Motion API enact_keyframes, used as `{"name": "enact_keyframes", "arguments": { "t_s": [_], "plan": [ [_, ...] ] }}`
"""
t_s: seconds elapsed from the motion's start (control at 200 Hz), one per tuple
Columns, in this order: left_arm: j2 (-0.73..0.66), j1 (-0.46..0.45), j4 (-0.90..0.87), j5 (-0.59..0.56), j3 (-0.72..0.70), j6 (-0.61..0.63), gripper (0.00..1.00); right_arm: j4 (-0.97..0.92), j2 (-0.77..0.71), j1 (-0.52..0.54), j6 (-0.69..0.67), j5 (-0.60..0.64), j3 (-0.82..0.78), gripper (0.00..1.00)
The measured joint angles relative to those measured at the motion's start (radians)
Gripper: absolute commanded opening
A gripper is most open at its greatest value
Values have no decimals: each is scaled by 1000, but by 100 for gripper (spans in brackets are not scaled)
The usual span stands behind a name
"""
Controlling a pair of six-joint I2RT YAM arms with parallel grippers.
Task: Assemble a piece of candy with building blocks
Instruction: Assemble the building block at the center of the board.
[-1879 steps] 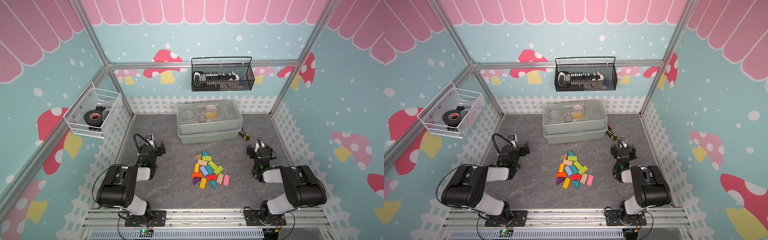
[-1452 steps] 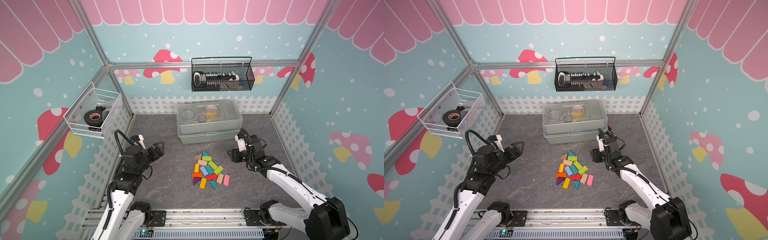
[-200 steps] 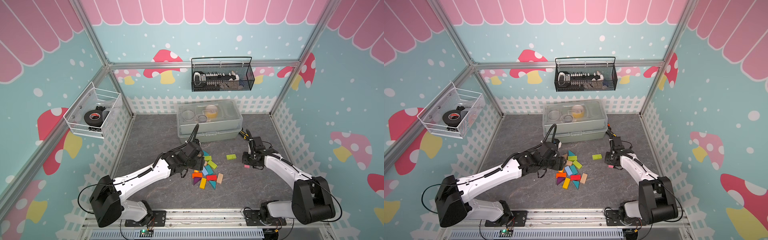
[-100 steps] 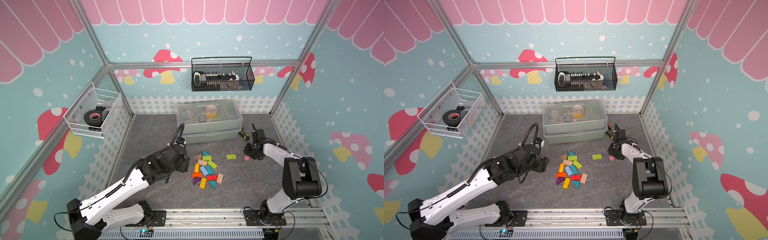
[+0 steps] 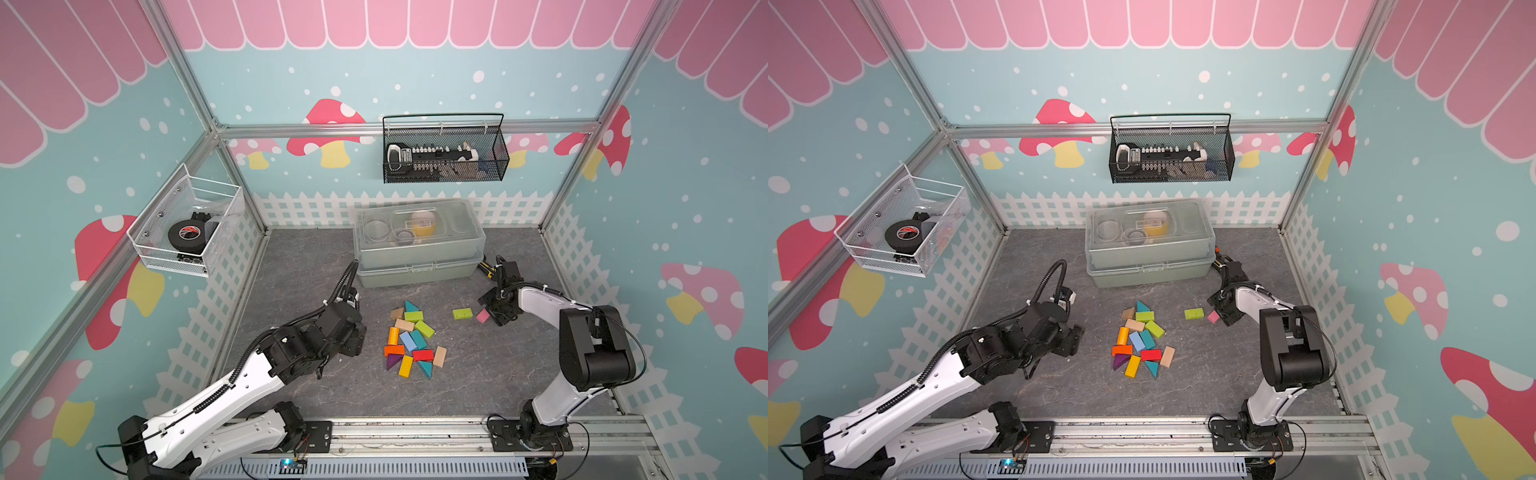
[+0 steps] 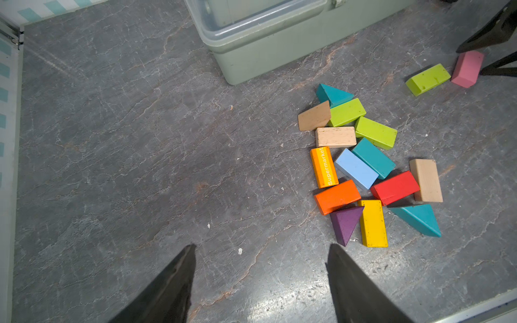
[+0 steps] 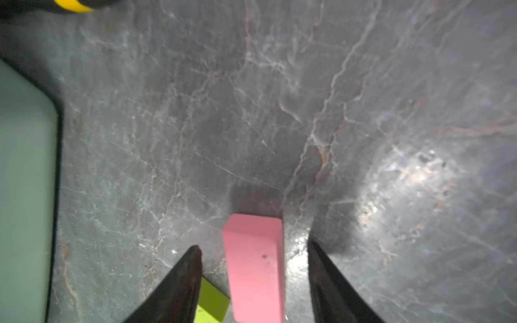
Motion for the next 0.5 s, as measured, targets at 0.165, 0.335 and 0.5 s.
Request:
{"name": "enact_keyframes", "arguments": {
  "t_s": [0.165, 0.335, 0.5],
  "plan": [
    [-13, 0, 0, -8, 0, 0, 74, -20, -26, 0, -85, -3, -1, 72],
    [-17, 4, 0, -9, -2, 0, 74, -6, -172, -10, -367, 11, -13, 66],
    [-24, 7, 0, -15, -2, 0, 75, -7, -180, -27, -753, -43, 42, 68]
  ]
}}
